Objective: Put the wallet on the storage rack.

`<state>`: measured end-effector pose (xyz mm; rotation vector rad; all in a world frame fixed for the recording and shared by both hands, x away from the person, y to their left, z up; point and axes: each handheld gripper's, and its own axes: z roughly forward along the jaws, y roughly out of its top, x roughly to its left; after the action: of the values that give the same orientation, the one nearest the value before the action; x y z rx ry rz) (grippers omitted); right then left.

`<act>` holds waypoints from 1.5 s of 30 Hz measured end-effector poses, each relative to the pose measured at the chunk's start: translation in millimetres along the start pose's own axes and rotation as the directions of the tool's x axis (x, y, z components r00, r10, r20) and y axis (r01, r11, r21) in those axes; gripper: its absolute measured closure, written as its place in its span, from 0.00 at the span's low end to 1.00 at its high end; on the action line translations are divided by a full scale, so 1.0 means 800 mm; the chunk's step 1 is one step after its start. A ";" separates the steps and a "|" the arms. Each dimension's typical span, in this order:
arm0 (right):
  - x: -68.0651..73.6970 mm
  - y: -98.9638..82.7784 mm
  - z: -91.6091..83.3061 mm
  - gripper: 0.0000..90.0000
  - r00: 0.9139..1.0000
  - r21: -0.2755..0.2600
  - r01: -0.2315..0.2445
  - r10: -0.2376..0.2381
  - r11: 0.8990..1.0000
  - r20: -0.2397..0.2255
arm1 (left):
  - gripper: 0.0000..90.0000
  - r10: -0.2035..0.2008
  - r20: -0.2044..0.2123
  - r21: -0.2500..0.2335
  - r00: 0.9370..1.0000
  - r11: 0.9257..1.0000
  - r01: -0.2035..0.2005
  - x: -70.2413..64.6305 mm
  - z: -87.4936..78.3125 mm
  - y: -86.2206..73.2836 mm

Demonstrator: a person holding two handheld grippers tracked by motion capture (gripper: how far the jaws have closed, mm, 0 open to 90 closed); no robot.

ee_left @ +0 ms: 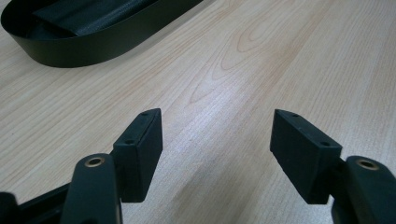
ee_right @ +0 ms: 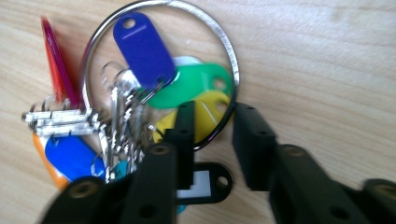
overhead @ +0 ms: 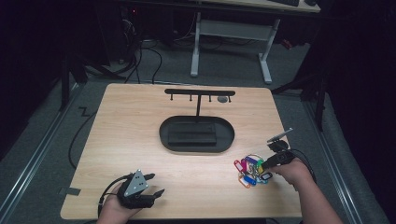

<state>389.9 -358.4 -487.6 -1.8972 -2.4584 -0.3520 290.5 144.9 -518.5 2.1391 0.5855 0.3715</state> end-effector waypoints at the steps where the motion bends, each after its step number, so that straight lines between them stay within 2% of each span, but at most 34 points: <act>1: 0.001 -0.001 0.000 0.88 1.000 0.006 0.010 -0.010 1.000 -0.002 | 0.39 0.000 0.000 0.001 1.000 1.000 0.000 0.000 0.000 0.000; 3: 0.004 -0.002 0.001 0.95 0.999 0.011 0.037 -0.037 0.999 0.028 | 0.39 0.002 0.000 0.002 1.000 1.000 -0.002 0.000 0.000 0.000; 7: 0.010 -0.002 0.002 0.96 0.995 0.020 0.075 -0.076 0.997 0.058 | 0.39 0.001 0.000 0.003 1.000 1.000 -0.001 0.000 0.000 0.000; 11: 0.019 0.000 0.002 0.96 0.988 0.043 0.120 -0.123 0.992 0.092 | 0.39 0.000 0.000 0.003 1.000 1.000 0.000 0.000 0.000 0.000; 14: 0.026 0.002 -0.003 0.96 0.984 0.029 0.141 -0.143 0.990 0.109 | 0.39 -0.001 -0.001 0.002 1.000 1.000 0.001 0.000 0.000 -0.001; 26: 0.029 0.002 -0.013 0.96 0.982 -0.008 0.141 -0.139 0.990 0.127 | 0.39 0.003 0.002 0.006 1.000 1.000 -0.003 0.000 0.001 -0.001; 31: 0.032 0.005 -0.017 0.96 0.981 -0.041 0.140 -0.134 0.989 0.137 | 0.39 0.007 0.006 0.012 1.000 1.000 -0.007 0.000 0.002 -0.001; 38: 0.038 0.013 -0.002 0.96 0.976 -0.021 0.157 -0.152 0.987 0.157 | 0.39 0.006 0.005 0.013 1.000 1.000 -0.006 0.000 0.002 -0.001; 43: 0.039 0.017 0.002 0.95 0.975 -0.019 0.155 -0.150 0.988 0.165 | 0.39 0.005 0.006 0.014 1.000 1.000 -0.005 0.000 0.002 -0.001; 45: 0.039 0.018 0.003 0.92 0.976 -0.012 0.146 -0.142 0.989 0.163 | 0.39 0.005 0.006 0.014 1.000 1.000 -0.005 0.000 0.002 -0.001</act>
<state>395.6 -325.0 -483.0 -1.8303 -2.7166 -0.2396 291.2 144.5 -520.3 2.1550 0.5812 0.3648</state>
